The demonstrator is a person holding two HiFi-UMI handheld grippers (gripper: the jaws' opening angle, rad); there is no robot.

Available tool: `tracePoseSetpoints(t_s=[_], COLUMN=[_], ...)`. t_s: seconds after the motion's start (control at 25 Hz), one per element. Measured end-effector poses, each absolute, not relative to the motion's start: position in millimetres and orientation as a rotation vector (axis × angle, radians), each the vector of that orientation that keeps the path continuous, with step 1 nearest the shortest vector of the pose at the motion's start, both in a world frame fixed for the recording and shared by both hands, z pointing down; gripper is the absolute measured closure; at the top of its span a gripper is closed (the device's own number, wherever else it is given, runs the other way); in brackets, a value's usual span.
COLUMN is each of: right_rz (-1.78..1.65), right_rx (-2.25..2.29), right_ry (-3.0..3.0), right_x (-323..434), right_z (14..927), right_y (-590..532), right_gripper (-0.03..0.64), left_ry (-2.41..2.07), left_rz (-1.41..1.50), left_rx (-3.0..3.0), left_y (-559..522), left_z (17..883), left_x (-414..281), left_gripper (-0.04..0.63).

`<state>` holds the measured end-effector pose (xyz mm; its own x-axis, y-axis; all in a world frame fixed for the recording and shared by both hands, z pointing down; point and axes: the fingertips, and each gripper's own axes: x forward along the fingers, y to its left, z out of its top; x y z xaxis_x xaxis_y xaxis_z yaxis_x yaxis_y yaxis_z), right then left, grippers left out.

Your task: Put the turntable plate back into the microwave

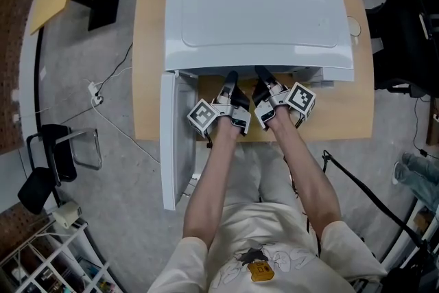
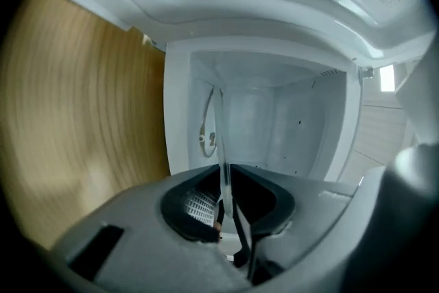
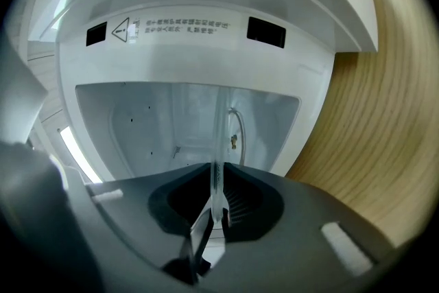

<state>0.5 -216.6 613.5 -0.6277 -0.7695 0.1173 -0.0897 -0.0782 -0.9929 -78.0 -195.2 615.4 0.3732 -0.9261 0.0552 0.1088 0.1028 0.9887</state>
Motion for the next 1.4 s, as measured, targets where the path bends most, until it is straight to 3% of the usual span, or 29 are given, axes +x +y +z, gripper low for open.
tracePoseSetpoints(t_s=[0.2, 0.28, 0.4, 0.76, 1.28, 1.4], right_rz=[-1.799, -1.846, -1.908, -1.877, -1.826, -1.819], right_rx=[-0.847, -0.852, -0.904, -0.978, -1.192, -1.223], right_ry=[1.757, 1.794, 1.808, 1.701, 1.695, 1.677], right_x=[-11.7, -20.0, -23.4, -16.4, 11.5, 15.6], right_z=[609.8, 617.2, 630.2, 636.9, 646.6, 645.5], right_y=[-198.9, -188.7, -184.0, -203.8, -232.8, -230.3], right_gripper=[0.495, 0.500, 0.563, 0.572, 0.578, 0.555], left_ry=[-0.892, -0.894, -0.890, -0.929, -0.952, -0.953], left_rz=[-0.921, -0.908, -0.900, -0.730, -0.770, -0.771], left_rx=[1.204, 1.207, 1.213, 1.283, 1.250, 1.250], left_y=[-188.9, -189.1, -192.1, -195.3, -174.7, -174.8], left_z=[626.5, 627.3, 628.4, 635.7, 639.4, 640.2], left_x=[-83.1, -81.3, -78.8, -78.8, -88.7, -86.6], left_gripper=[0.555, 0.558, 0.558, 0.541, 0.569, 0.571])
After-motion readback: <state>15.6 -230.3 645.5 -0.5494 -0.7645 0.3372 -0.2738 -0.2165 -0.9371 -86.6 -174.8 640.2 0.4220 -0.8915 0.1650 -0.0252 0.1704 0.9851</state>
